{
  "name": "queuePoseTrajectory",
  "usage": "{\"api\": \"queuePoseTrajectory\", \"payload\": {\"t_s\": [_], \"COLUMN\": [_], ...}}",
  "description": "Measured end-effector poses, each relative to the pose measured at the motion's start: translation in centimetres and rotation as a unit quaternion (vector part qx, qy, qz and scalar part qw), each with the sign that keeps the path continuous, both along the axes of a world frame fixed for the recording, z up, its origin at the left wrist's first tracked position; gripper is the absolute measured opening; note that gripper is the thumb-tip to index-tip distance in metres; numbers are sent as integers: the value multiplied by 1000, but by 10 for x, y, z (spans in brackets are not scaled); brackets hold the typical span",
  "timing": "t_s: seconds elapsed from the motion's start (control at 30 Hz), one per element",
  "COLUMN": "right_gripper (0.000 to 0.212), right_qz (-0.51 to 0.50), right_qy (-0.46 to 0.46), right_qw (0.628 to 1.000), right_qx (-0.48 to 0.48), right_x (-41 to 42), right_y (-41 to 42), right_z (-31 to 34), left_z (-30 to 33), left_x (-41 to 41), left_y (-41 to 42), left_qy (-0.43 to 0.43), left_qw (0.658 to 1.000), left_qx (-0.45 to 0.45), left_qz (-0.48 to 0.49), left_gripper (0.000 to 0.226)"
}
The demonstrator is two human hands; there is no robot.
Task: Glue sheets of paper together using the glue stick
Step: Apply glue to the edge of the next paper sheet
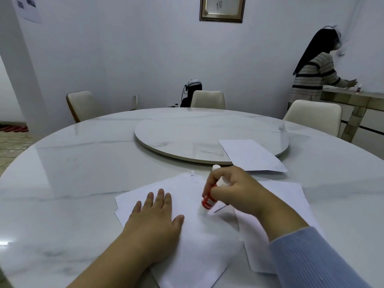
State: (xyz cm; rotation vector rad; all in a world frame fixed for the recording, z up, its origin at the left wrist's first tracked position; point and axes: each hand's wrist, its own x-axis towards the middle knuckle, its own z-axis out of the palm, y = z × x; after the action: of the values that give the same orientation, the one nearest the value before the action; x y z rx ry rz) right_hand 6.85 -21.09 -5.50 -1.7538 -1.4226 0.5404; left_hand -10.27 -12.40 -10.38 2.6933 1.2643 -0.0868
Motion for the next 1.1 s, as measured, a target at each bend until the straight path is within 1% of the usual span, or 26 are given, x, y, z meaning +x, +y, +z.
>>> {"api": "queuePoseTrajectory", "payload": {"t_s": [0.03,0.1,0.2,0.23,0.27,0.3,0.33,0.37,0.43,0.47,0.5,0.53,0.6,0.73,0.83,0.87,0.9,0.97,1.1], "right_gripper": [24,16,17,18,19,19,18,16,20,25,31,36,40,33,32,32,32,34,38], "right_qz": [14,49,113,133,146,148,136,116,61,31,1,-27,-87,-205,-246,-261,-276,-308,-338], "right_qy": [7,51,81,90,111,149,202,266,380,415,433,435,404,288,148,101,67,26,-11], "right_qw": [1000,996,981,976,973,973,969,956,901,874,857,851,862,897,936,943,945,943,940], "right_qx": [-11,-52,-136,-147,-137,-99,-32,51,203,251,280,294,293,264,203,181,163,123,54], "right_x": [3,8,17,21,26,32,38,44,53,54,54,52,43,32,36,39,42,51,61], "right_y": [-5,-12,-21,-23,-26,-28,-29,-30,-28,-25,-20,-14,-2,20,35,39,42,49,61], "right_z": [4,8,9,9,8,8,8,8,8,7,5,2,-5,-17,-23,-25,-26,-29,-34], "left_z": [0,1,1,2,2,3,3,4,6,7,8,9,9,1,-3,-4,-4,-4,-7], "left_x": [0,-1,-2,-3,-4,-6,-8,-8,-7,-7,-6,-6,-7,-4,-2,-1,-2,-3,-5], "left_y": [0,-1,-3,-3,-3,-4,-5,-6,-10,-12,-13,-14,-13,-12,-12,-11,-10,-7,-3], "left_qy": [0,1,0,1,5,11,20,30,43,39,27,8,-30,-72,-77,-79,-81,-81,-59], "left_qw": [1000,1000,1000,1000,999,998,997,994,987,984,983,982,981,985,987,988,989,990,993], "left_qx": [-2,-4,-5,-5,-4,-2,1,5,29,53,80,104,127,98,77,60,41,13,-3], "left_qz": [3,8,17,25,37,55,77,102,150,163,164,156,140,124,119,120,120,115,106], "left_gripper": [65,65,65,66,66,67,68,69,71,69,65,60,55,63,76,80,84,88,94]}}
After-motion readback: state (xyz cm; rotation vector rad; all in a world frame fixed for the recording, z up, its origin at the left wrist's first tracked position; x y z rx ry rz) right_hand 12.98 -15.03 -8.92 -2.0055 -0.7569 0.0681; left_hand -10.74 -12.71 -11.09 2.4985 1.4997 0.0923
